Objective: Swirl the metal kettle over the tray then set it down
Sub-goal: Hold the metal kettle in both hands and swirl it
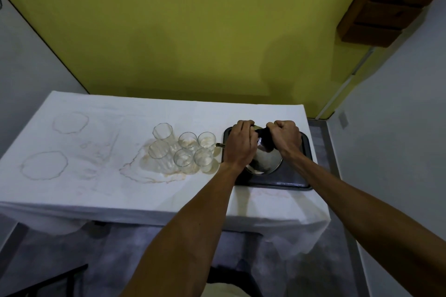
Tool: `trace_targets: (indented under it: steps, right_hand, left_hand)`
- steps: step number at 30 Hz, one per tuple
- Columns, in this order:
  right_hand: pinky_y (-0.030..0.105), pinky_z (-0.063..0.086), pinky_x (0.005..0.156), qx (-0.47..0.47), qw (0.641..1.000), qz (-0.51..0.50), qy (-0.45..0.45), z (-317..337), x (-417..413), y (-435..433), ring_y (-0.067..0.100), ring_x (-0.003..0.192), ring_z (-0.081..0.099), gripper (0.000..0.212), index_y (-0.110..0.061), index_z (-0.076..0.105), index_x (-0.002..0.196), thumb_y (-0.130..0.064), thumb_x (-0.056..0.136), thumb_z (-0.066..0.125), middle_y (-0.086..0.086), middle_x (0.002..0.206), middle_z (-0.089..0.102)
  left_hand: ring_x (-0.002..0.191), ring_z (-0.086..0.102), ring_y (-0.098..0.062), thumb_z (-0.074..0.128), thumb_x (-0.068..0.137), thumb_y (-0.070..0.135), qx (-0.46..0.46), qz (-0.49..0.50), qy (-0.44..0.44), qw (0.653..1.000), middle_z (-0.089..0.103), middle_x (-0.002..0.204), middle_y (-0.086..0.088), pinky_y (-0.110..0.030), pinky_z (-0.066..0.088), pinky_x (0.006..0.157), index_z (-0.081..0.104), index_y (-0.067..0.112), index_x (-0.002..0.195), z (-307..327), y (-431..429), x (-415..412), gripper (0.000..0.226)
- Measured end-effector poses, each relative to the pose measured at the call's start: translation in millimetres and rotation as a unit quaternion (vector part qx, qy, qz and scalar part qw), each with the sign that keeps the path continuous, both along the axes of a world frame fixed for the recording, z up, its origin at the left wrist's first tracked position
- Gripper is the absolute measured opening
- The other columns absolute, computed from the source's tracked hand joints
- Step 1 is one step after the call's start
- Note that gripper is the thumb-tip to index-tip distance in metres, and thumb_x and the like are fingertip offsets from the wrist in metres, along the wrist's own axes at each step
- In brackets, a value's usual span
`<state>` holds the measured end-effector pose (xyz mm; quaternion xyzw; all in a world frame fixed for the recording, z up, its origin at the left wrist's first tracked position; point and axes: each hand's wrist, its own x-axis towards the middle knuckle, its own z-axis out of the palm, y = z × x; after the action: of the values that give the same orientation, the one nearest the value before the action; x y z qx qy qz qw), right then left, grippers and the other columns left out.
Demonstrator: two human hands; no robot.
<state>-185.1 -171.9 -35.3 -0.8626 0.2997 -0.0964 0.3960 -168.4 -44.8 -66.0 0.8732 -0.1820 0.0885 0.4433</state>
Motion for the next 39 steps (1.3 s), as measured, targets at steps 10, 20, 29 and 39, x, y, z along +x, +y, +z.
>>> trace_targets:
  steps: [10, 20, 29, 39]
  right_hand:
    - [0.032, 0.032, 0.055, 0.002, 1.000, -0.004, 0.006, -0.4, 1.6, -1.3, 0.024, 0.053, 0.039, 0.037, -0.010, 0.043, 0.050, -0.030, 0.075, 0.060, 0.003, 0.051, 0.040]
    - [0.033, 0.032, 0.055, 0.005, 1.000, -0.002, 0.007, 0.1, 2.1, 0.5, 0.023, 0.052, 0.037, 0.037, -0.011, 0.041, 0.049, -0.029, 0.075, 0.061, 0.002, 0.050, 0.038]
    - [0.030, 0.030, 0.054, 0.012, 1.000, 0.000, -0.001, 0.9, 4.5, 0.8, 0.019, 0.049, 0.037, 0.040, -0.010, 0.041, 0.048, -0.027, 0.078, 0.062, 0.001, 0.047, 0.039]
    - [0.034, 0.031, 0.055, 0.080, 0.997, -0.021, -0.009, -7.8, -0.1, -3.1, 0.021, 0.051, 0.037, 0.039, -0.012, 0.044, 0.048, -0.027, 0.079, 0.062, 0.000, 0.047, 0.040]
  left_hand:
    - [0.095, 0.060, -0.029, 0.027, 0.092, 0.029, -0.007, 0.000, 0.000, 1.000, 0.064, 0.106, -0.015, -0.039, 0.047, 0.084, 0.062, 0.002, 0.110, 0.1, -0.8, 0.8, 0.047]
    - [0.093, 0.059, -0.029, 0.027, 0.092, 0.028, 0.001, 0.000, -0.010, 1.000, 0.064, 0.104, -0.014, -0.040, 0.049, 0.082, 0.061, 0.002, 0.109, -1.2, 0.5, 2.7, 0.046]
    - [0.093, 0.060, -0.030, 0.027, 0.092, 0.029, 0.000, 0.005, -0.014, 1.000, 0.064, 0.105, -0.015, -0.042, 0.050, 0.082, 0.062, 0.002, 0.109, -0.4, 0.4, 3.7, 0.047]
    - [0.088, 0.060, -0.033, 0.030, 0.093, 0.027, 0.015, -0.011, -0.044, 0.999, 0.065, 0.098, -0.018, -0.043, 0.050, 0.078, 0.063, 0.001, 0.104, 7.1, -1.5, 4.5, 0.044]
